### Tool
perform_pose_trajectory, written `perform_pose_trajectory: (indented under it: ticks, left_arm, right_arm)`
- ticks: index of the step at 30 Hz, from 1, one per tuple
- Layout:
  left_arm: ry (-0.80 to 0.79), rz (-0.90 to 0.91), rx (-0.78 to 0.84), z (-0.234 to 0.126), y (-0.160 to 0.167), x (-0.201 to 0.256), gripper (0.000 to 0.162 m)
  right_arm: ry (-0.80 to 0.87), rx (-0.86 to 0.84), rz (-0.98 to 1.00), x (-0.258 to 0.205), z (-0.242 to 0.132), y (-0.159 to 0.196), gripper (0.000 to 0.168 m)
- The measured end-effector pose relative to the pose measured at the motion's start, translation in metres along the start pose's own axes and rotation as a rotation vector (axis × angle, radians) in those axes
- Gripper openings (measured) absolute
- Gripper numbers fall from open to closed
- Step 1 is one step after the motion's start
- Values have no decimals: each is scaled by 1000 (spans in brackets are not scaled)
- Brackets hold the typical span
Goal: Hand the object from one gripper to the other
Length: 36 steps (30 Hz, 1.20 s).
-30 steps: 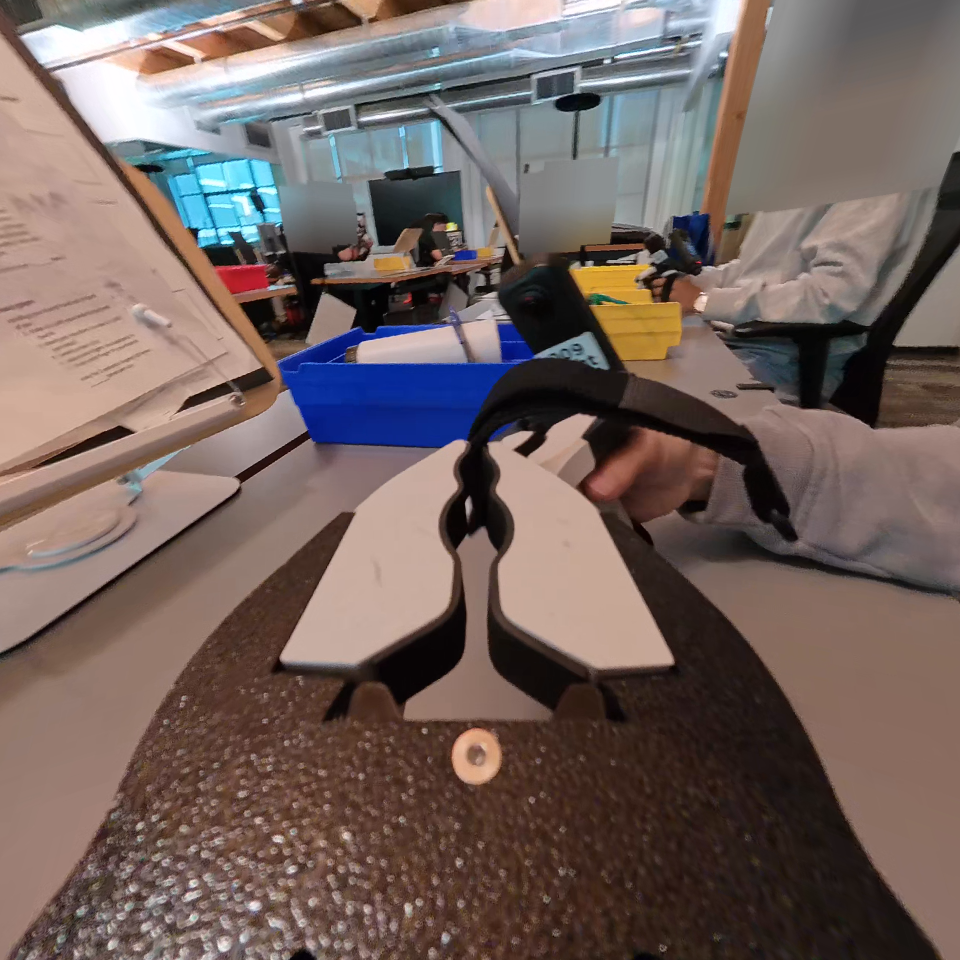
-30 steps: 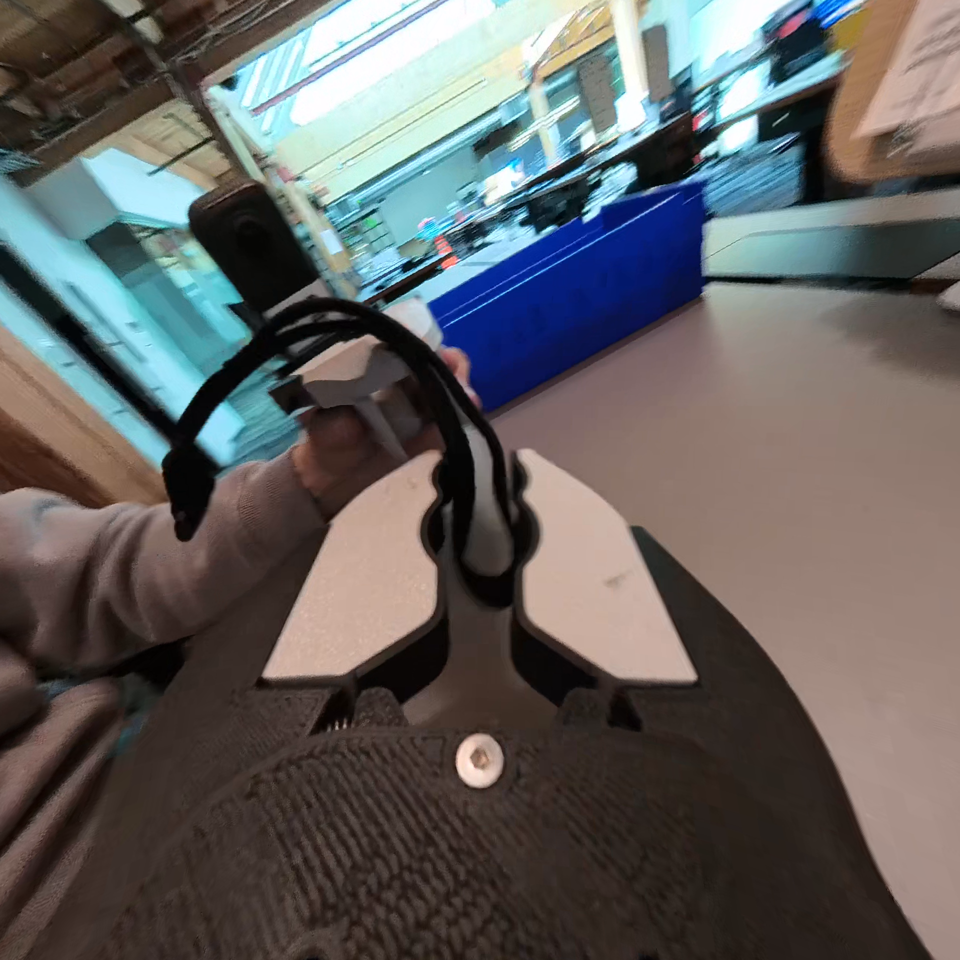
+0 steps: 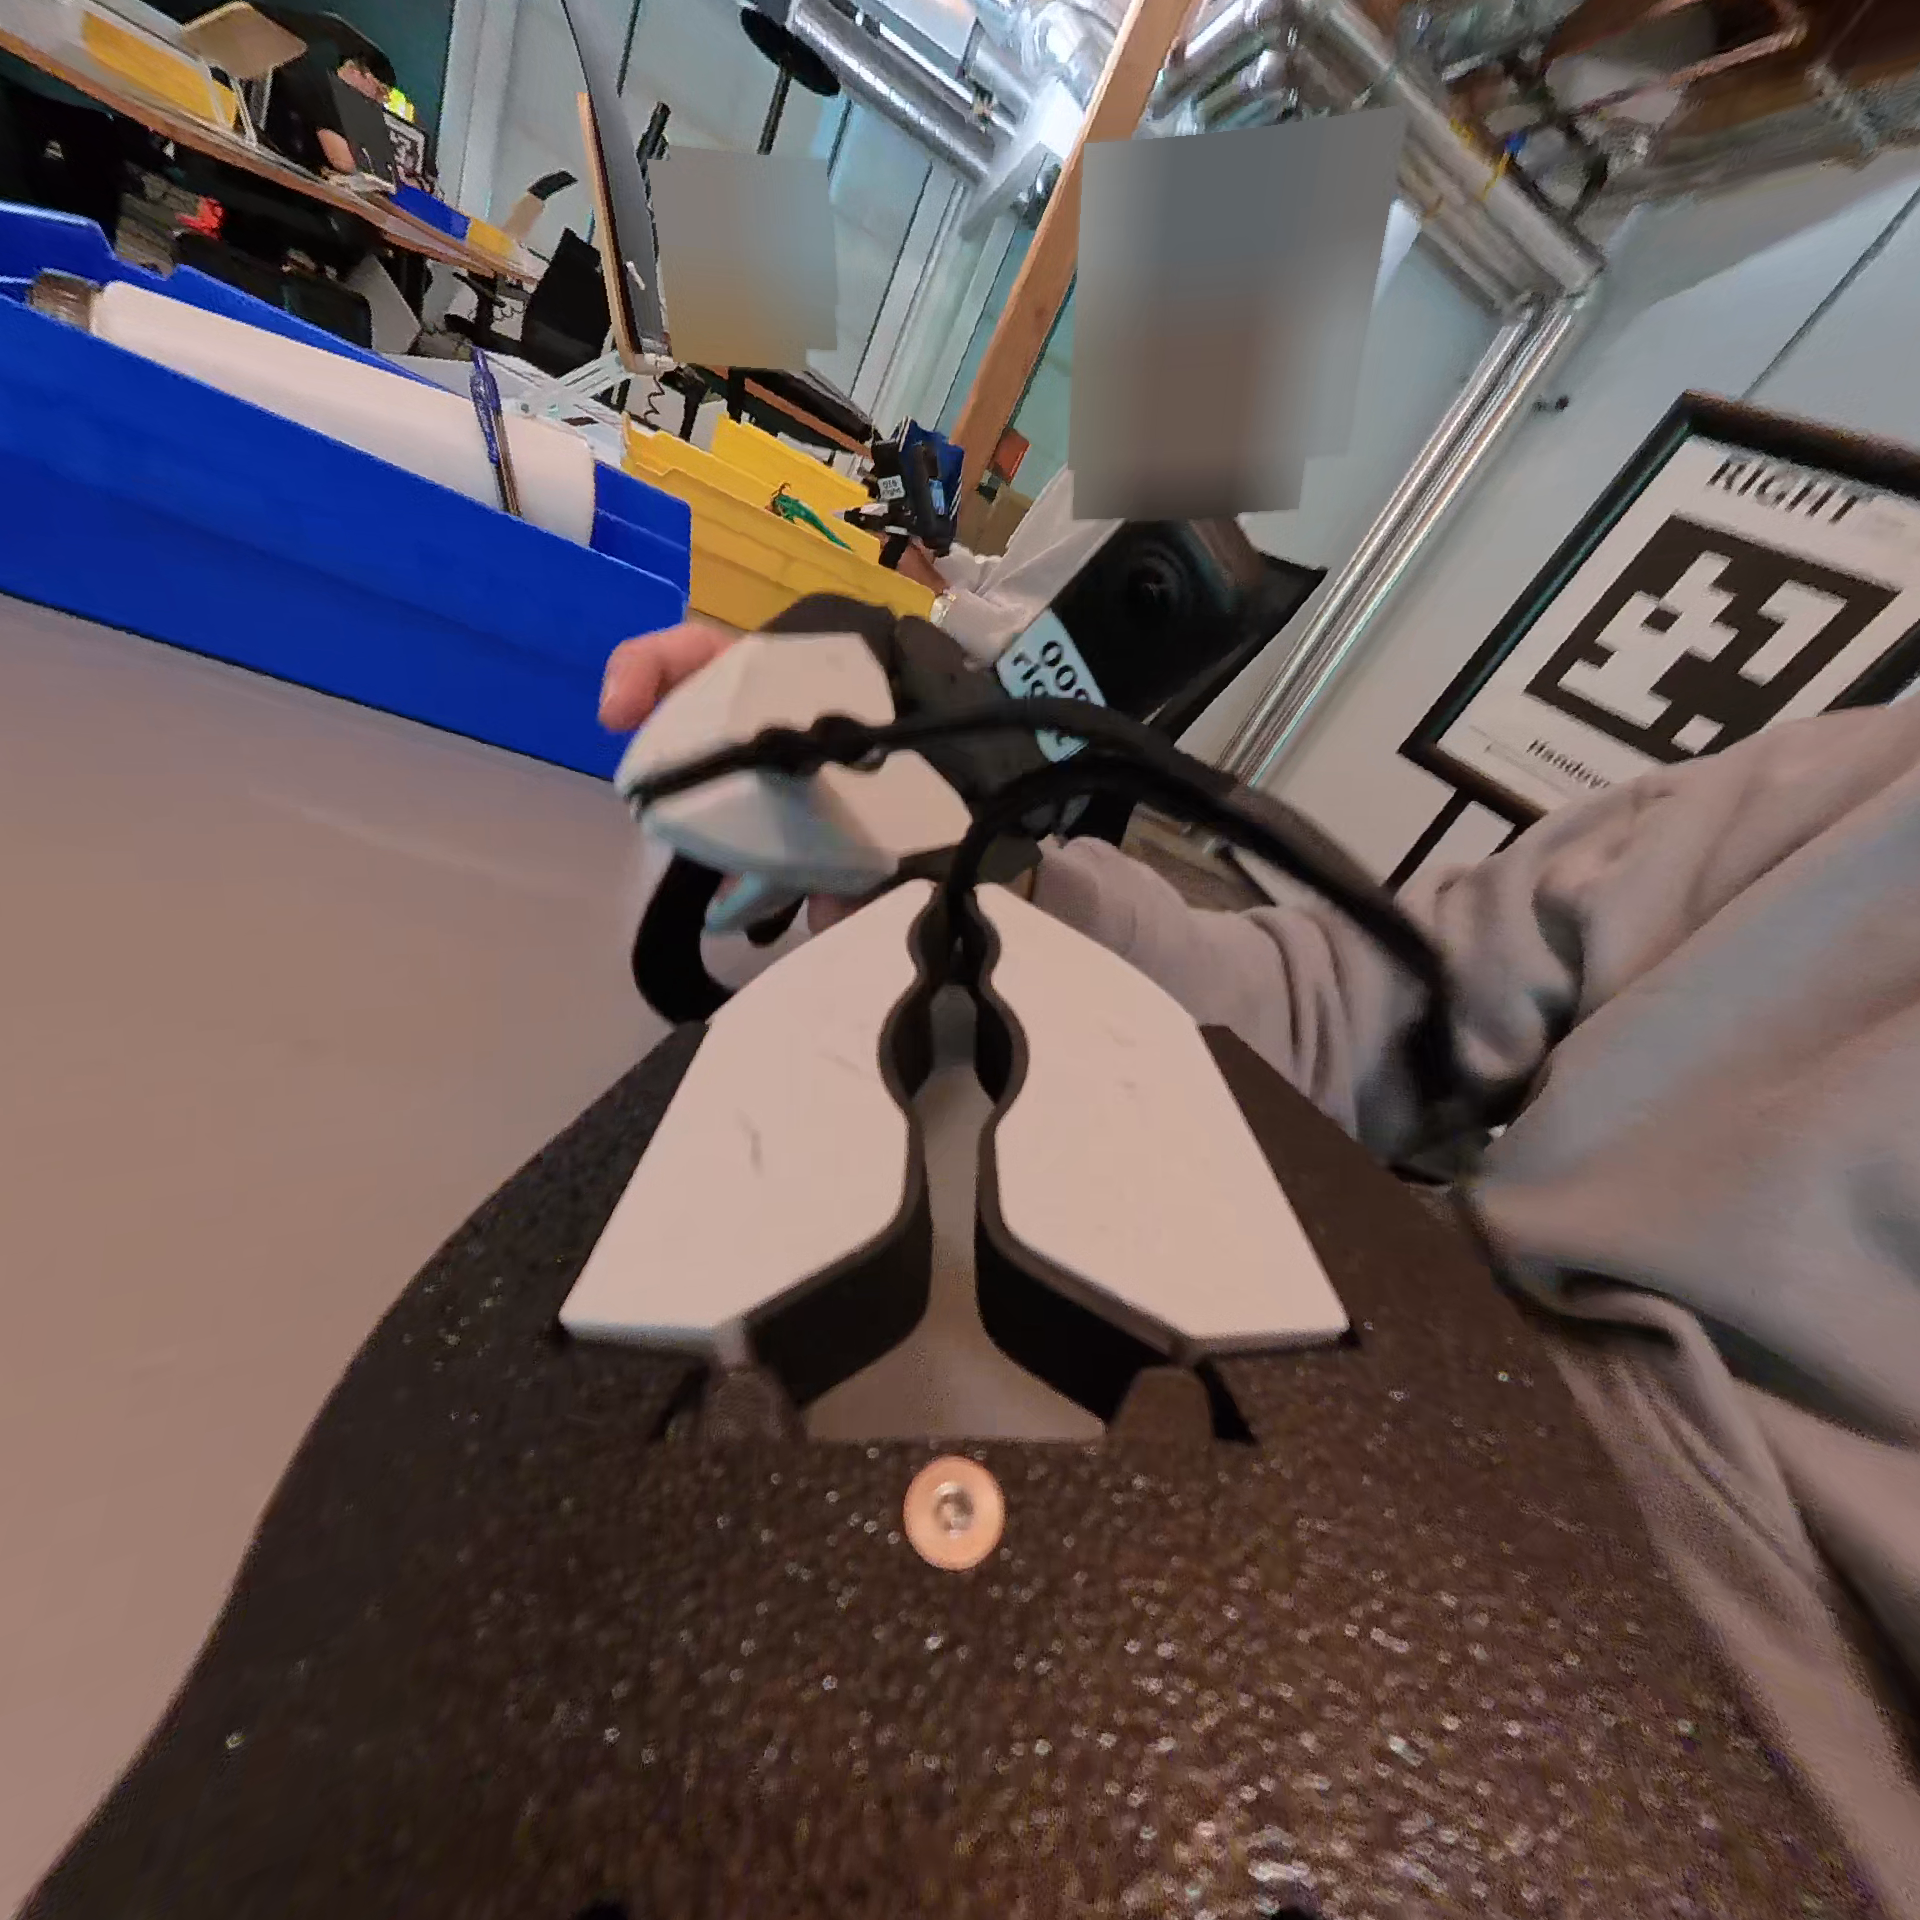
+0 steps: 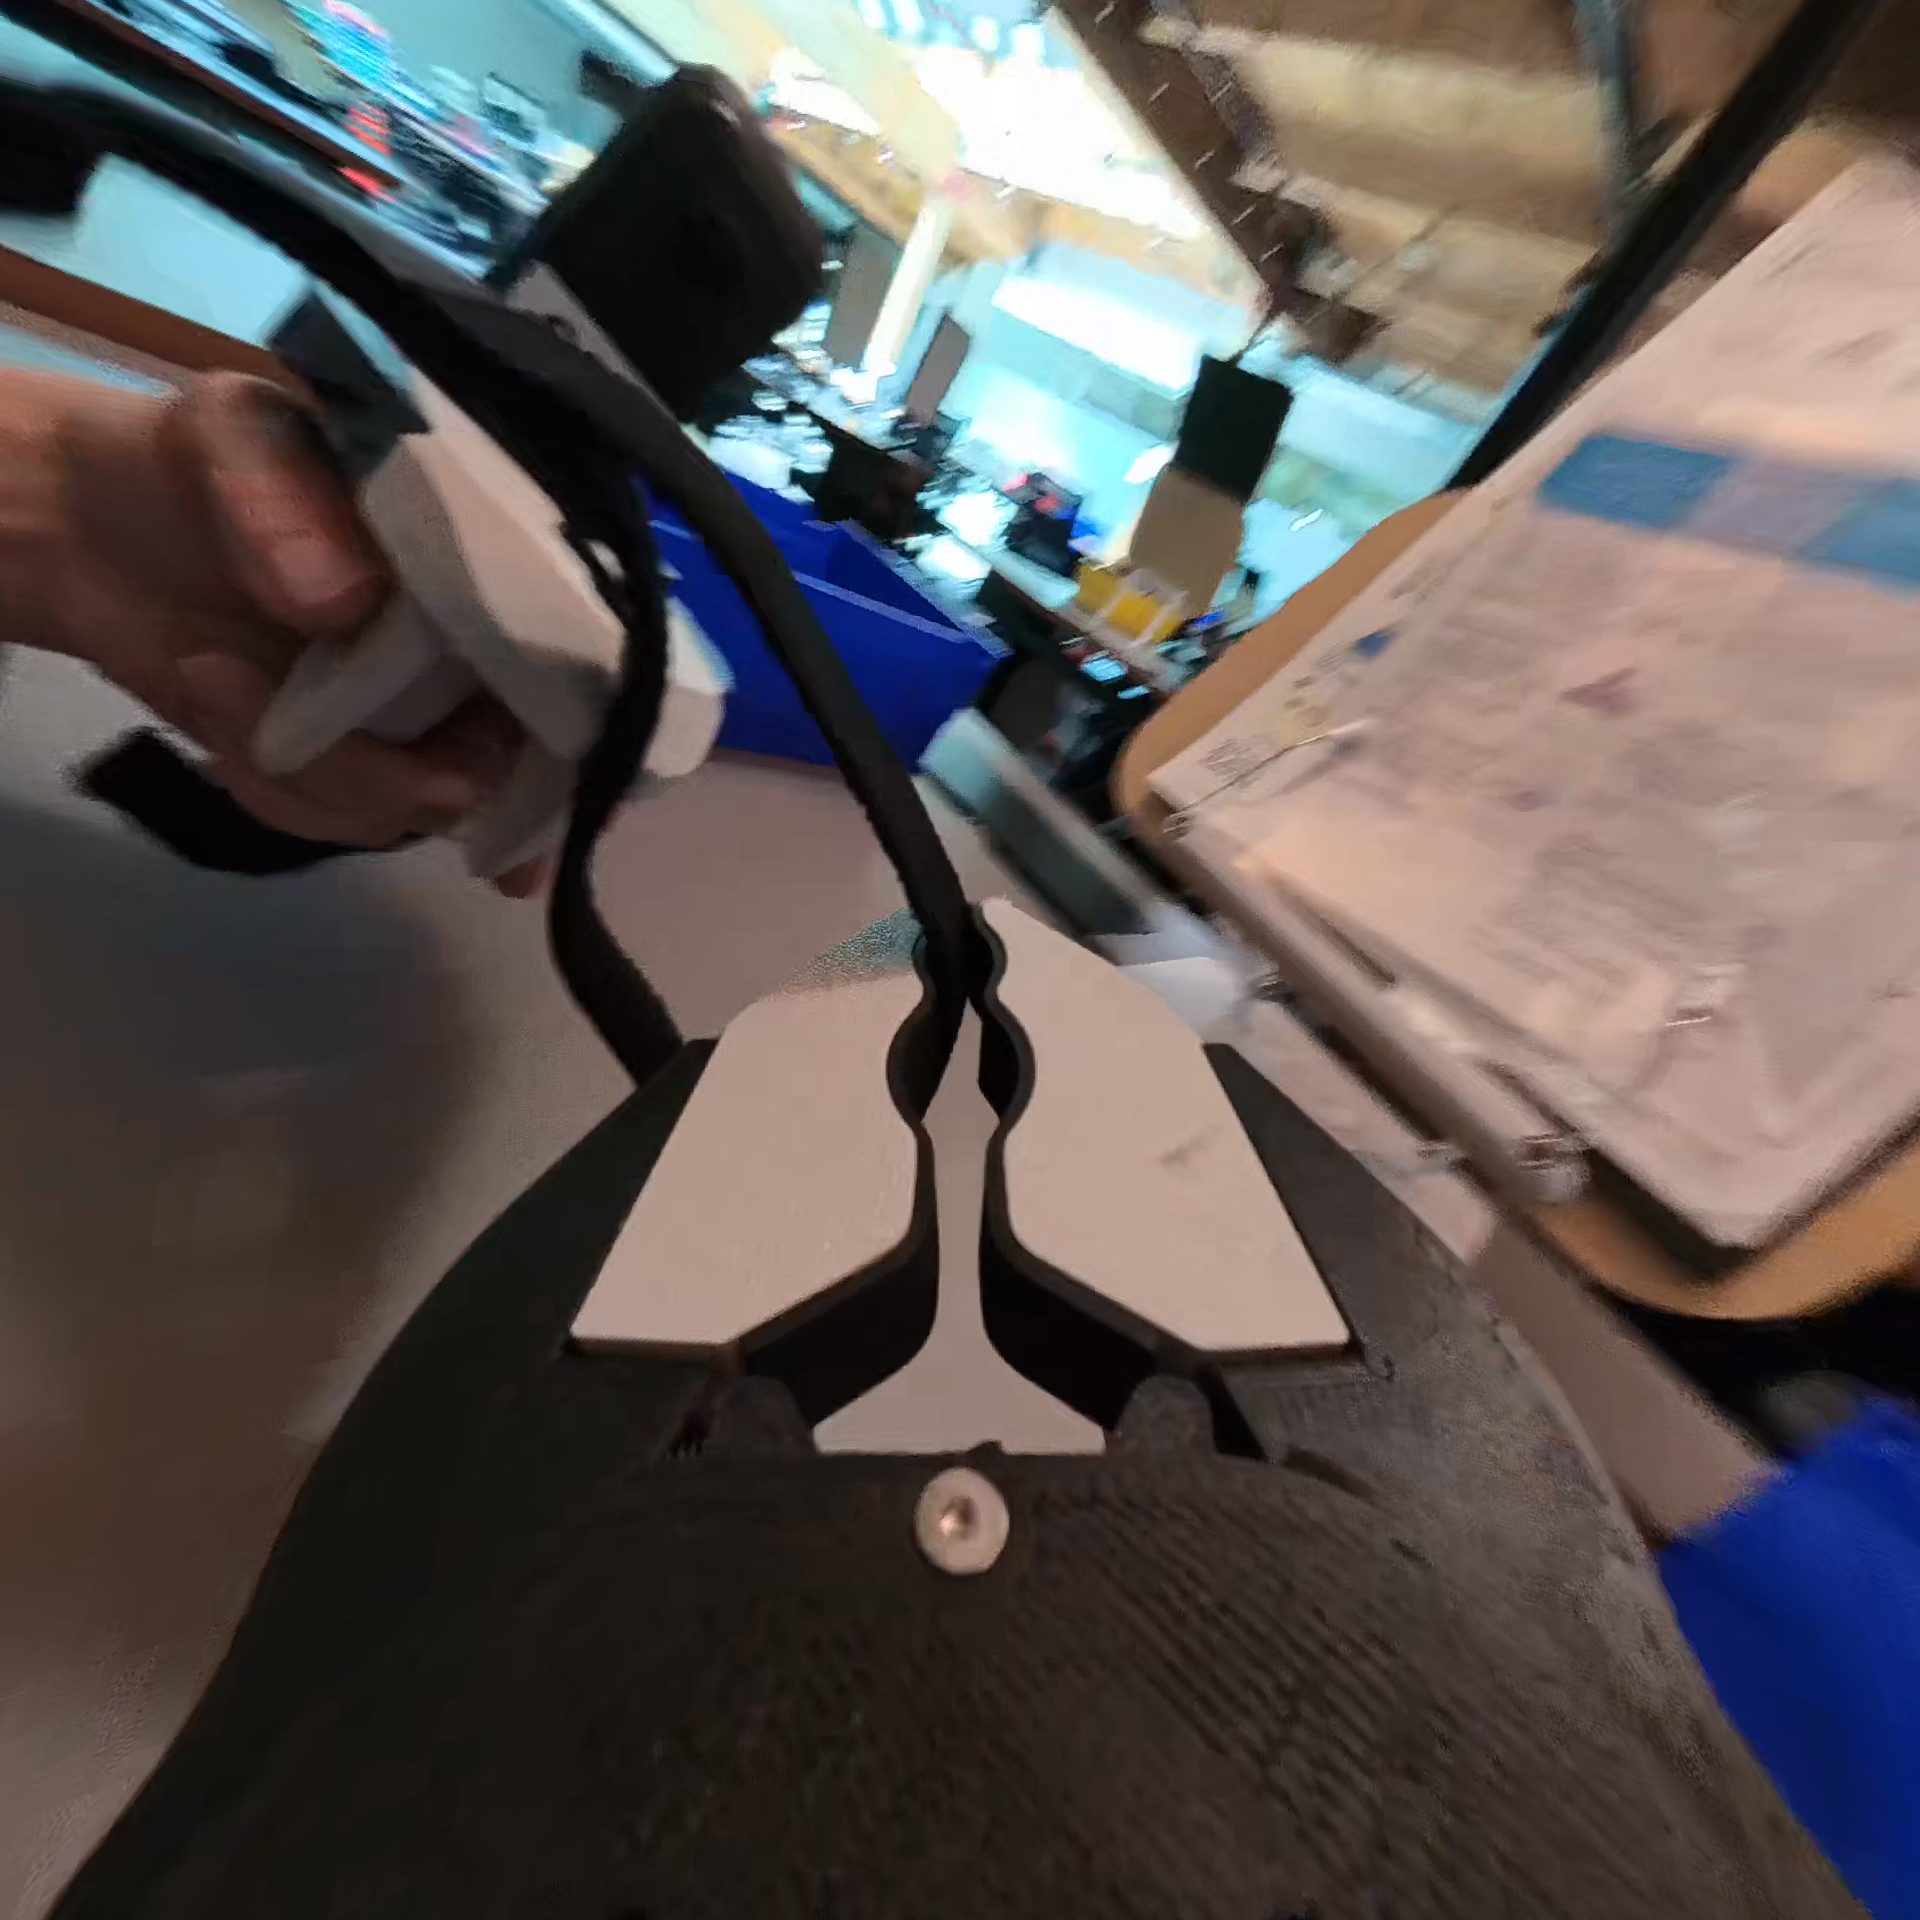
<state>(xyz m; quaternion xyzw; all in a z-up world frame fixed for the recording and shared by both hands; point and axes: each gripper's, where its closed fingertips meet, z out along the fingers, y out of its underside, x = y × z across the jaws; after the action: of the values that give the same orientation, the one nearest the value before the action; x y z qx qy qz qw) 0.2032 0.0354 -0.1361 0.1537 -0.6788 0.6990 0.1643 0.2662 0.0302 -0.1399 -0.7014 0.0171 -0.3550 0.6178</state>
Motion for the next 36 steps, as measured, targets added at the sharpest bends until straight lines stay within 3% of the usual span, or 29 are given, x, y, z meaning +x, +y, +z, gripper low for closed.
perform_pose_trajectory:
  ticks: [2,4,5,7,9,12,14,19,25,34,36]
  left_arm:
    - [-125,66,-33,0,3,-13,7]
    - [-354,149,-49,-10,-2,-40,34]
    - [-488,188,-51,-21,-6,-55,39]
    - [-746,266,-9,-48,-21,-77,41]
    - [-867,356,74,-66,-40,-78,41]
    - [-706,451,147,-43,-53,-46,42]
    - [-639,511,82,-21,-45,-35,43]
    - [-714,717,-142,2,-20,-41,52]
    - [-718,692,-187,3,-12,-47,30]
    - [-673,667,-205,8,-5,-45,22]
    - [-678,659,-190,7,-7,-46,22]
  right_arm:
    - [168,-18,-186,21,-8,-5,1]
    - [297,-77,-357,38,-16,-6,1]
    - [357,-102,-434,45,-20,-8,0]
    - [470,-190,-569,60,-28,-6,0]
    - [539,-271,-675,70,-32,-3,1]
    - [567,-333,-833,68,-30,-2,1]
    - [546,-326,-913,59,-23,-6,1]
    - [480,-301,-988,37,-8,-11,1]
    - [455,-276,-993,31,-6,-13,0]
    - [413,-252,-953,24,-3,-11,1]
    - [413,-219,-853,26,-4,-12,15]
